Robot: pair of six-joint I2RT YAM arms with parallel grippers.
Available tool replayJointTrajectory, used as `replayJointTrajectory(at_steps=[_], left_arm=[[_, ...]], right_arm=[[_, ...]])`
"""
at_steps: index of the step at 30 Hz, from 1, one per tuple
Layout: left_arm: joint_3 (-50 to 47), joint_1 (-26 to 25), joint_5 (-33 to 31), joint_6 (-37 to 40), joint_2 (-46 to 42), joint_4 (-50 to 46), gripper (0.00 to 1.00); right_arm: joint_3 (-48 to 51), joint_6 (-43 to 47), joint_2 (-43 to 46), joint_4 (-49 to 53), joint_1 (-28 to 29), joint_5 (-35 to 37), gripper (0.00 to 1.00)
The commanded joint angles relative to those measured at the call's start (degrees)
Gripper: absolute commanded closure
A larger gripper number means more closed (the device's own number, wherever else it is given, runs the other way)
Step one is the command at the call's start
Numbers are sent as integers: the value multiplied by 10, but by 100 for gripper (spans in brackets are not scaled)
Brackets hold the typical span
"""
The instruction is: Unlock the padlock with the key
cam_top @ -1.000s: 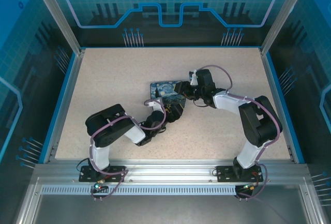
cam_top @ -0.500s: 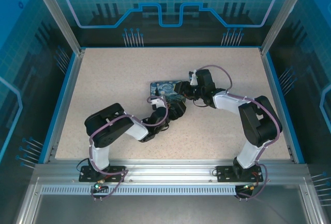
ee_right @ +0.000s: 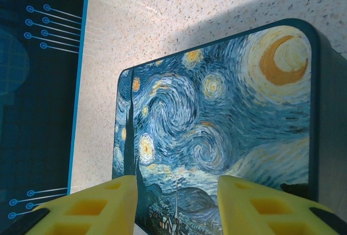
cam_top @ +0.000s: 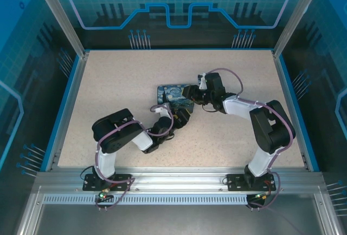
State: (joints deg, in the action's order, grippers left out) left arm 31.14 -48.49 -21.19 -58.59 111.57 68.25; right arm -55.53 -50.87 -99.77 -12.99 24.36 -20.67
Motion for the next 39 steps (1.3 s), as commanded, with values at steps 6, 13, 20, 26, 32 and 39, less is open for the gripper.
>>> replayJointTrajectory(at_steps=[6, 13, 20, 26, 32, 39], left_arm=[[-11, 1, -7, -26, 16, 12, 41], [-5, 2, -23, -45, 39, -6, 51], [-4, 8, -27, -58, 70, 17, 59], [-4, 10, -27, -60, 82, 34, 68], [-8, 13, -22, -61, 86, 51, 79], [-25, 14, -9, -74, 81, 75, 95]], right_arm=[[5, -6, -23, 33, 11, -7, 57], [4, -9, -25, 31, 11, -8, 57], [4, -10, -26, 31, 11, -8, 57], [4, -12, -28, 30, 11, -9, 57], [3, -13, -28, 29, 12, -10, 57], [-2, -9, -22, 32, 12, -12, 56]])
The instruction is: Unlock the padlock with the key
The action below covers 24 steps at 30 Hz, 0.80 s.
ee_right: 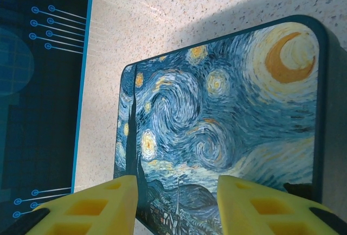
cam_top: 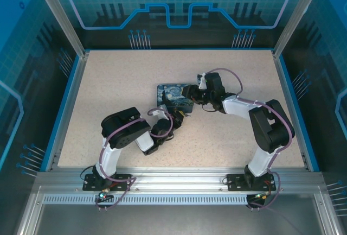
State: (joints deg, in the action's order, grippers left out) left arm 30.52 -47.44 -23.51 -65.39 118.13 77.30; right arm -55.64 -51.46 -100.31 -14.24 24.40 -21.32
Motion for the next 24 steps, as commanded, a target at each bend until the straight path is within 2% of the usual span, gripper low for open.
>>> replayJointTrajectory(at_steps=[1, 6, 15, 24], left_arm=[[-22, 3, 17, -11, 13, -13, 97], [-34, 7, 44, -28, -22, -43, 100], [-18, 36, 139, -46, -106, -216, 100], [51, 54, 221, -47, -151, -390, 100]], right_arm=[[-2, -1, -14, 46, 12, -4, 56], [0, 28, 24, 72, 10, 12, 56], [48, 123, 141, 149, 17, 66, 55], [123, 245, 235, 219, 97, 168, 56]])
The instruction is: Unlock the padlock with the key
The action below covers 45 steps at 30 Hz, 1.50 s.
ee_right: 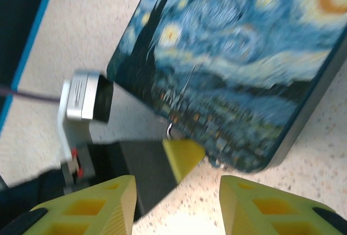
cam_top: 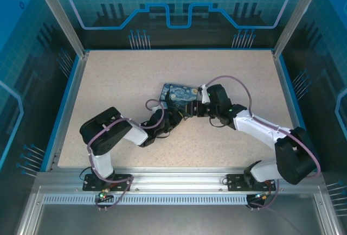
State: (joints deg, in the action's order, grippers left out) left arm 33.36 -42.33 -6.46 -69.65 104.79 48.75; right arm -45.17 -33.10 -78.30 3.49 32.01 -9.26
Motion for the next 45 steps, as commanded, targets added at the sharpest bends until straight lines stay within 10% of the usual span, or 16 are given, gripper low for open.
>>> replayJointTrajectory(at_steps=[1, 18, 45], left_arm=[[32, 5, 57, -2, -22, -125, 100], [131, 30, 174, 13, -42, -290, 100], [141, 31, 208, 0, -31, -281, 100]], right_arm=[[23, 72, 16, 47, 30, 57, 56], [25, 158, -64, 36, 102, 153, 61], [-11, 96, -129, -16, 106, 191, 70]])
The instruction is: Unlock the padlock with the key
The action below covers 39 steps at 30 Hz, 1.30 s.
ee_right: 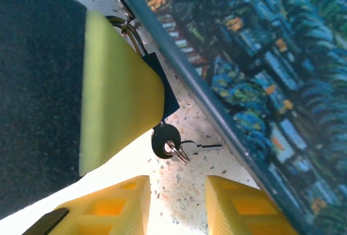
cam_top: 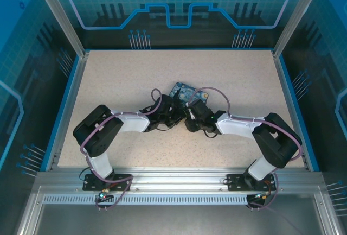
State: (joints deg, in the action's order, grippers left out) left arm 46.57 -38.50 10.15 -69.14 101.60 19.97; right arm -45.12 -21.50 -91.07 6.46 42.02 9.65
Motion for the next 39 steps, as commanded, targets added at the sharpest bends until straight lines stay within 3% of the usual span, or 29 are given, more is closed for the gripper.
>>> replayJointTrajectory(at_steps=[1, 13, 19, 30, 39], left_arm=[[9, -6, 41, -7, 2, 9, 100], [-6, -7, 41, -16, 10, 33, 100], [-9, -5, 41, -18, 11, 38, 100], [-10, -2, 39, -19, 7, 37, 100], [-8, -1, 43, -19, 4, 34, 100]], right_arm=[[-8, -27, 2, -54, 5, -1, 71], [32, -88, 38, -102, -39, -111, 96], [66, -130, 39, -151, -86, -205, 100], [86, -113, 93, -122, -93, -182, 65], [66, -53, 99, -71, -67, -114, 64]])
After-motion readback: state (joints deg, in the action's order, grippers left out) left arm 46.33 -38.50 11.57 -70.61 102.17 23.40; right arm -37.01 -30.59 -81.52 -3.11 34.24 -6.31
